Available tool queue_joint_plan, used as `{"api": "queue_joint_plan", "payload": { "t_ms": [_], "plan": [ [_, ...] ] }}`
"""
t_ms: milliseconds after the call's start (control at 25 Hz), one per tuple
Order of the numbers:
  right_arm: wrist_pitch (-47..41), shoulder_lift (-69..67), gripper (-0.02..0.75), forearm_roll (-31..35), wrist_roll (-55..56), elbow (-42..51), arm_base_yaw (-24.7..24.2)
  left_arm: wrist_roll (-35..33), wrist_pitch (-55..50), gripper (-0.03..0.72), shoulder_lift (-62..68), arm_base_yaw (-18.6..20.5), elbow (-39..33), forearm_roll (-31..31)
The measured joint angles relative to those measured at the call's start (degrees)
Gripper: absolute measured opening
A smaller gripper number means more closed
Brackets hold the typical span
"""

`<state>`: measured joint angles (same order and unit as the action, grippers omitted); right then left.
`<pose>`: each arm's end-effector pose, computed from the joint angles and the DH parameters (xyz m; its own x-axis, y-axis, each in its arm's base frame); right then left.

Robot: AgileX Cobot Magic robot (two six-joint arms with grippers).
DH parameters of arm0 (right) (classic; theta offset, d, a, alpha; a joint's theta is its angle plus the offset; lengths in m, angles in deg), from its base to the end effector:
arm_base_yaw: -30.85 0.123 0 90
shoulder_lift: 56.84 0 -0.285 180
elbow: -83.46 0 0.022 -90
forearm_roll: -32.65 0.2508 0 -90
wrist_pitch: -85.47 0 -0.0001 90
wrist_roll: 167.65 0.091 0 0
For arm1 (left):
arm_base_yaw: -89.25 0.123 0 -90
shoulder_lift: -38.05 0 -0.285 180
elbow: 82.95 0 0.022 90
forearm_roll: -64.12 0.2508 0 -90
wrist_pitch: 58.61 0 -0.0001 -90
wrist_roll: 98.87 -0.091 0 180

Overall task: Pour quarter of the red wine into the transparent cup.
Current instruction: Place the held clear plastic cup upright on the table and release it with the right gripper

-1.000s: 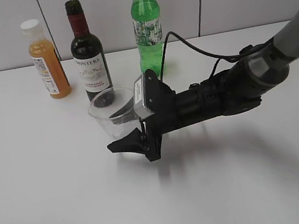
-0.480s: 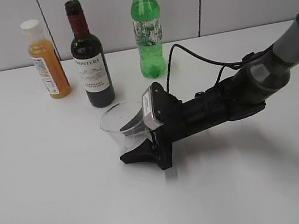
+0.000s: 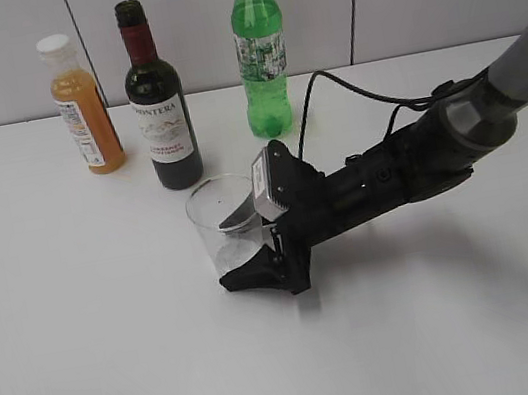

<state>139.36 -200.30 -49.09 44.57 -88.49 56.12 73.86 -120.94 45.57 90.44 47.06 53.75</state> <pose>0.3333 0.2377 0.0406 -0.0035 -0.4626 -0.8866 -1.0000 0.0062 0.0007 -0.0043 -0.0146 0.2693 -0.4861 0.0315 -0.8733 0.1389 0.9894 -0.0417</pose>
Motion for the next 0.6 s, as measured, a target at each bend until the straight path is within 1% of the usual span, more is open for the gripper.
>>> {"api": "queue_joint_plan", "payload": {
  "t_ms": [80, 200, 320, 440, 600],
  "plan": [
    [-0.29, 0.66, 0.653, -3.2, 2.56, 0.0, -0.81, 0.0, 0.0, 0.589, 0.0, 0.0, 0.0, 0.0],
    [-0.39, 1.68, 0.653, -9.78, 6.93, 0.0, -2.66, 0.0, 0.0, 0.589, 0.0, 0.0, 0.0, 0.0],
    [-0.39, 2.86, 0.653, -15.33, 9.85, 0.0, -5.16, 0.0, 0.0, 0.589, 0.0, 0.0, 0.0, 0.0],
    [-0.54, 4.02, 0.647, -18.76, 11.69, 0.0, -8.0, 0.0, 0.0, 0.589, 0.0, 0.0, 0.0, 0.0],
    [-2.39, 6.34, 0.643, -21.38, 12.78, 0.1, -10.12, 0.0, 0.0, 0.589, 0.0, 0.0, 0.0, 0.0]
  ]
}}
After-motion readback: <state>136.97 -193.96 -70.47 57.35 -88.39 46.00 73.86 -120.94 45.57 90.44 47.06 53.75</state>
